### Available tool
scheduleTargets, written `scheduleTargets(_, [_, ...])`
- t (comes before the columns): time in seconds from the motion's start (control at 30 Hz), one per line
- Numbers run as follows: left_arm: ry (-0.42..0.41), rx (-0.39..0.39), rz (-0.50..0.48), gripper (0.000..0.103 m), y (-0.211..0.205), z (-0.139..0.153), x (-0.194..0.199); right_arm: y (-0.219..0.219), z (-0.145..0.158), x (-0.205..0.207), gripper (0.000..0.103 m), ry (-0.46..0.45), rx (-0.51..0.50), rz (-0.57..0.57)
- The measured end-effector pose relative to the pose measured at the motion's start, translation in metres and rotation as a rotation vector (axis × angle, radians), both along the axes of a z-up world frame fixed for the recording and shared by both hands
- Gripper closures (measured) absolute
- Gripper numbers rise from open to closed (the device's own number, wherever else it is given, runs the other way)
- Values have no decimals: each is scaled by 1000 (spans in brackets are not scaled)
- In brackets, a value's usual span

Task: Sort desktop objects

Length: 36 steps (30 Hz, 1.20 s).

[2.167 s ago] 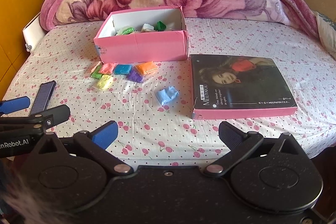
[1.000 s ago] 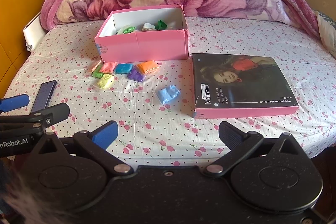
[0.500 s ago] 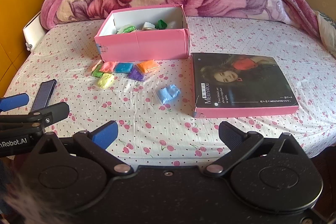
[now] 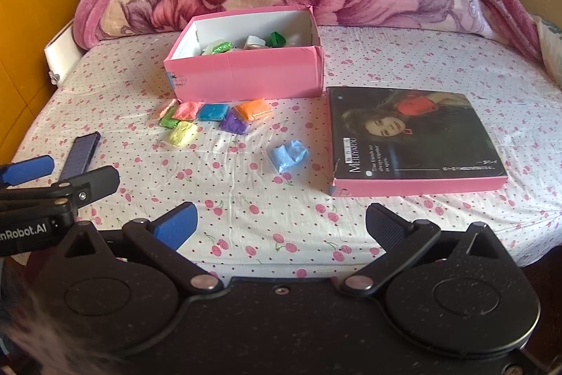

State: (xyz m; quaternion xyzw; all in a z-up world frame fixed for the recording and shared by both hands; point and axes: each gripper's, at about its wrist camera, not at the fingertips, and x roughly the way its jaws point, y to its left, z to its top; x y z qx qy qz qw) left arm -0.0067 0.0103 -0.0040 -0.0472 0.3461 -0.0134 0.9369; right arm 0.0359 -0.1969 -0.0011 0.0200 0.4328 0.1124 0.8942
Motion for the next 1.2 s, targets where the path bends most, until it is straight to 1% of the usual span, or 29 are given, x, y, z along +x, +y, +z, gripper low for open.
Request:
scheduleTargets(0.1, [13,-34,-2,1,7,-8,4,-3,-6,2,1,-8,26,6])
scheduleTargets(0.2, [38,-60,-9,1,15,-18,11,-3,-17,7,1,-13,20,10])
scheduleTargets(0.27, [51,-60,1,1,17,-29,19,-6,-23,12,1,-13,38,7])
scheduleTargets(0.4, [66,-86,7,1,28,-45,36,-3,-33,26,1,-29,30,23])
scheduleTargets(0.57, [68,-59,2,1,40,-57,62,6,-46,43,1,-67,-1,56])
scheduleTargets(0.83, [69,-18,-2,1,58,-76,103,24,-70,74,1,-57,-38,188])
scheduleTargets(0.93, [59,-6,8,1,54,-82,117,30,-79,85,1,-58,-45,231])
scheduleTargets(1.07, [78,14,7,1,55,-96,137,37,-88,101,1,-88,-72,256])
scheduleTargets(1.2, [80,20,-23,1,53,-110,154,40,-97,114,1,-104,-75,281])
